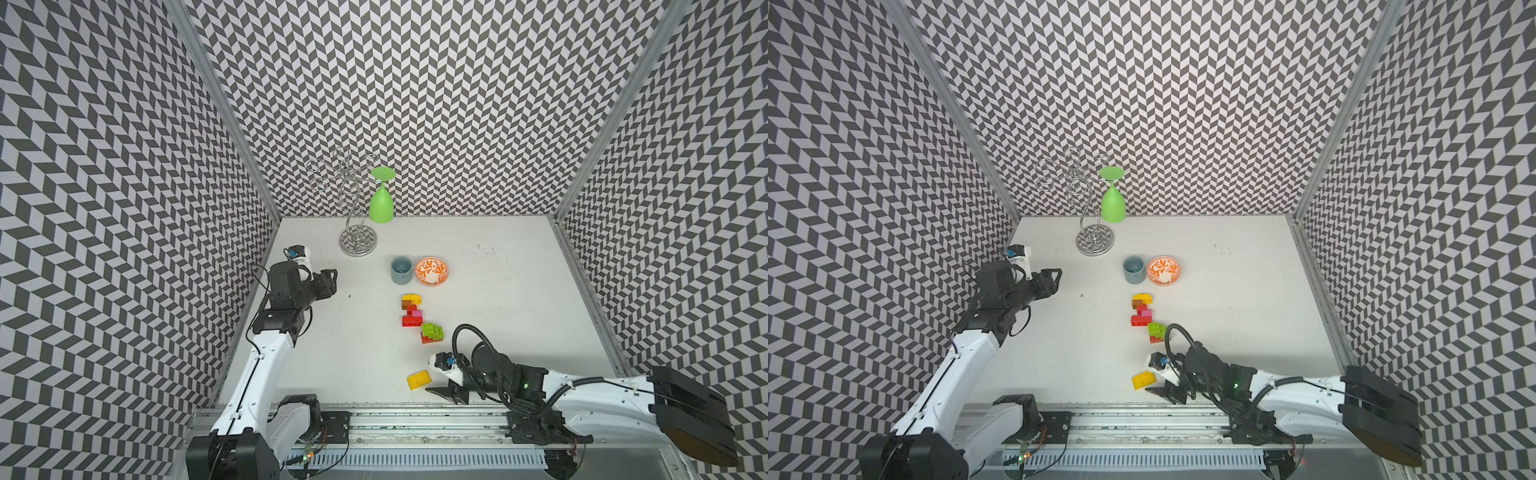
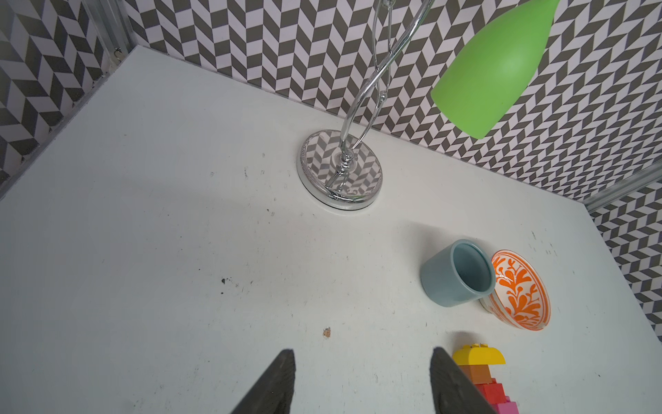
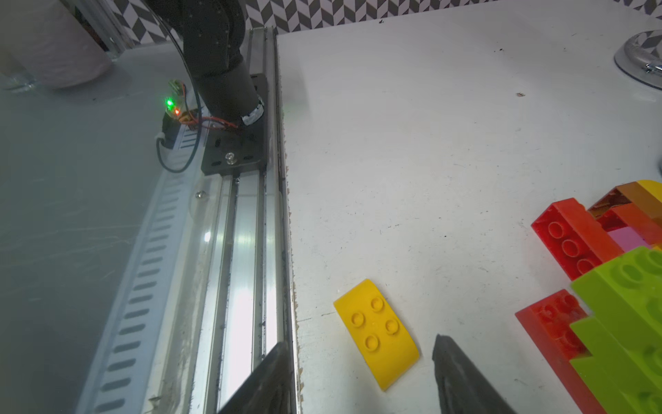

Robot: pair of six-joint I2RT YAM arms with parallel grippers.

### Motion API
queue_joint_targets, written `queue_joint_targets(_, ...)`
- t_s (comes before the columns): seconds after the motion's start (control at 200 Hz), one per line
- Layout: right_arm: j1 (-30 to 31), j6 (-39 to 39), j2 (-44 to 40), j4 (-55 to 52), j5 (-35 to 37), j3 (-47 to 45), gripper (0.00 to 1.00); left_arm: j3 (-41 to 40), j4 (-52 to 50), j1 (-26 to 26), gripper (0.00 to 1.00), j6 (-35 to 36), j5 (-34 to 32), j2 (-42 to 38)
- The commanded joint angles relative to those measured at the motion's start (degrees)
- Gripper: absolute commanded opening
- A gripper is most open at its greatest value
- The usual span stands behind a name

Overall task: Assemble the letter s with lego
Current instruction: Pick up the lego brick from the center of the board.

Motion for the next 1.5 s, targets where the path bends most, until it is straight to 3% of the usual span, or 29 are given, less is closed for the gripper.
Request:
queue_joint_targets(0.0,0.34,-5.58,2.73,7.70,-0.50,-0.14,0.66,-0.73,1.23,0.31,0.61,0.41,0.82,0.25)
queue_joint_targets(0.19,0.35,-9.25,8.66,10.74,-1.33,-0.14,0.72,-0.66,1.28,0.31,0.61,0.46,0.96,0.60)
queue_joint_targets(0.406,0.19,-11.51,15.55,15.27,2.69,0.26,0.79,-0.65,1.27,0.35,0.61,0.41,0.94,0.86)
queue_joint_targets(0.586,-0.45,-12.06,20.84,18.55,1.86,0.13,0.81,-0.65,1.29,0.33,0.61,0.42,1.03,0.91)
queue_joint_targets(0.871,-0.21,-9.00,23.46,19.57,-3.26,-0.40,0.64,-0.68,1.23,0.35,0.61,0.43,1.01,0.88)
queue_joint_targets(1.132,0.66,-3.40,21.63,19.11,-0.98,-3.48,0.53,-0.71,1.32,0.35,0.61,0.38,1.04,0.94)
queue_joint_targets(1.492,0.74,-3.43,24.74,20.78,2.48,-2.86,0.40,-0.54,1.45,0.31,0.61,0.32,1.28,1.28)
